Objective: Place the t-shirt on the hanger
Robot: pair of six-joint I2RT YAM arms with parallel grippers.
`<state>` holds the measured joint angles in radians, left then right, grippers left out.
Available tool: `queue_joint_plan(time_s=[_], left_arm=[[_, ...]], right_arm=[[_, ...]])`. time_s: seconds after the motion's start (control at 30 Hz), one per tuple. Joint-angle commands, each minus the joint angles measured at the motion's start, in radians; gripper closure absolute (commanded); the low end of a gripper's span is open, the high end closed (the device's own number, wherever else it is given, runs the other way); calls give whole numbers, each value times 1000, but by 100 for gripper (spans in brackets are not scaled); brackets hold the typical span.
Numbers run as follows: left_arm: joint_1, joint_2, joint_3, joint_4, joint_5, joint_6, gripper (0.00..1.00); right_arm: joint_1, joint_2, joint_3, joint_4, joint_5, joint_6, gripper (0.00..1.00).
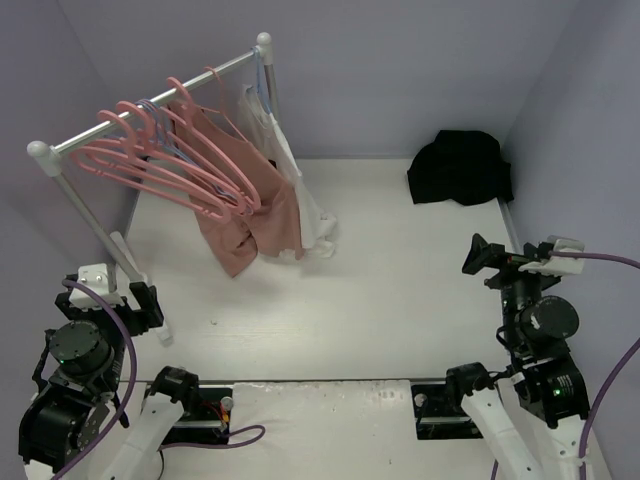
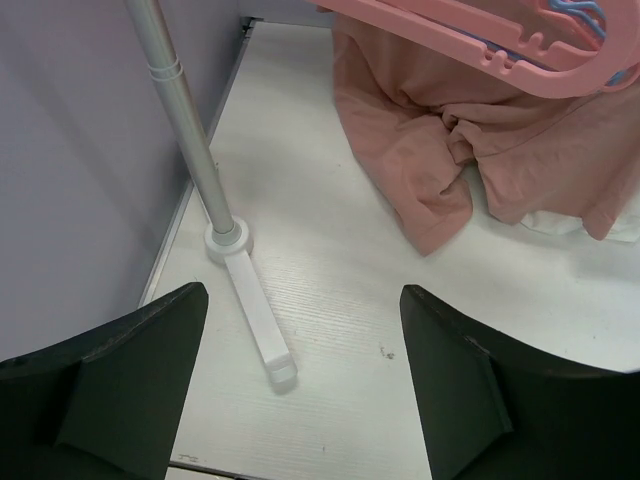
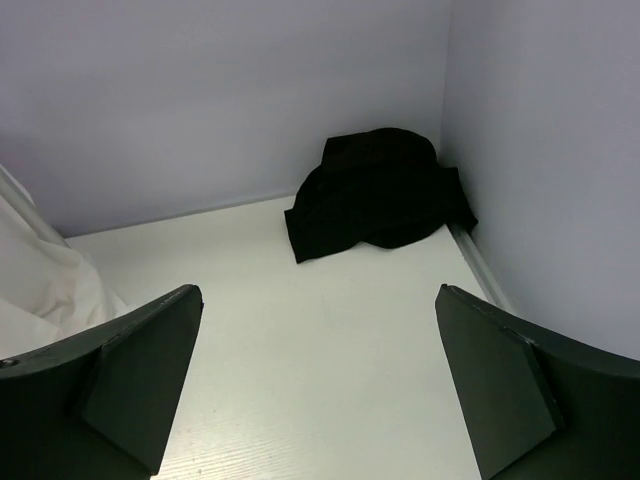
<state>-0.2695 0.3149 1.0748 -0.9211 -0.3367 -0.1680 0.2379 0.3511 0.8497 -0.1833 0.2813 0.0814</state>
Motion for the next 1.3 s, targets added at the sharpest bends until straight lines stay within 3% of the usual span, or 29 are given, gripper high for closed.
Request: queue_joint_plan(time_s=[0.0, 0.2, 0.27, 0.5, 0.7, 0.87, 0.97, 1.27], left_arm=[[-6, 57, 12, 51, 9, -25, 27], [-5, 104, -29, 78, 18, -102, 27], [-5, 127, -53, 109, 31, -105, 27], [-5, 212, -119, 300, 73, -145, 27], [4, 222, -233, 427, 206, -134, 27], [13, 211, -251, 420, 208, -107, 27], [14, 231, -252, 420, 208, -104, 27], [15, 268, -257, 416, 227, -97, 27]], right_arm=[[10, 71, 8, 72, 71, 30, 0], [8, 156, 27, 77, 309, 165, 0], [8, 216, 41, 93, 314, 177, 0], [-21, 704, 153, 150, 362, 273, 0], [-171, 1099, 274, 310, 167, 282, 0], [-185, 1415, 448, 417, 57, 107, 0], [-189, 1647, 640, 417, -16, -5, 0], [-205, 1976, 928, 416, -110, -134, 0]])
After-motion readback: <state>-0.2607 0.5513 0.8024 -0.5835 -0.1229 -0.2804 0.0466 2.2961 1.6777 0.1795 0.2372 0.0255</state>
